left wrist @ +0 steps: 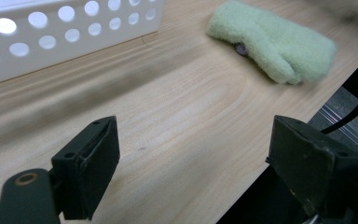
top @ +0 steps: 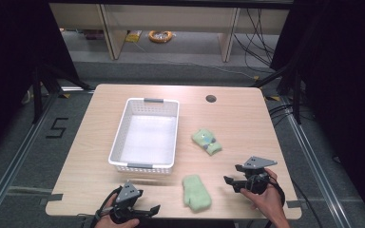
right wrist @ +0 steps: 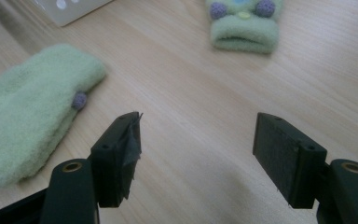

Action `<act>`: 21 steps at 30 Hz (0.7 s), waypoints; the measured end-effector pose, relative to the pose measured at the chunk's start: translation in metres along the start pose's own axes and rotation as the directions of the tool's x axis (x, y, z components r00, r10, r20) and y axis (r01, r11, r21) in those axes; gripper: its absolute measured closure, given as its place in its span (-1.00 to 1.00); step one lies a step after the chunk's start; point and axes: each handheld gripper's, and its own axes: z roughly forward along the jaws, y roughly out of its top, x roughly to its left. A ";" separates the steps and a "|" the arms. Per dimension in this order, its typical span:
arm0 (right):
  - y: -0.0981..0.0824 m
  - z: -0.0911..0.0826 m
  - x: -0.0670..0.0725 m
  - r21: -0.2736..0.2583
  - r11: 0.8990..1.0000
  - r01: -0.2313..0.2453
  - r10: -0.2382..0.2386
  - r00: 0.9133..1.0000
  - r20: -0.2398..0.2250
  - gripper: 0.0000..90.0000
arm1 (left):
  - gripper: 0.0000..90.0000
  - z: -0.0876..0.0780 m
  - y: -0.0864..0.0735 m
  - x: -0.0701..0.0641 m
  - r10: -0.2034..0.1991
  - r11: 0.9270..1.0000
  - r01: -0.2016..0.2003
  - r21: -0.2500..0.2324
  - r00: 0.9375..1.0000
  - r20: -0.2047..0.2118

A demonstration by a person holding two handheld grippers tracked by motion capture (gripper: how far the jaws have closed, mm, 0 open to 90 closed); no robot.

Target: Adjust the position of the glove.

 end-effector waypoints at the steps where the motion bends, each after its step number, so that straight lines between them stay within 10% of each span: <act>1: 0.000 0.000 0.000 0.001 1.000 0.004 -0.004 1.000 0.004 -0.25 | -0.65 0.001 0.000 0.000 -0.006 1.000 0.006 -0.005 1.000 0.003; 21: 0.002 -0.001 0.003 -0.013 0.999 0.036 -0.036 0.999 0.001 -0.15 | -0.65 0.001 0.000 -0.003 0.003 1.000 -0.003 -0.004 1.000 0.012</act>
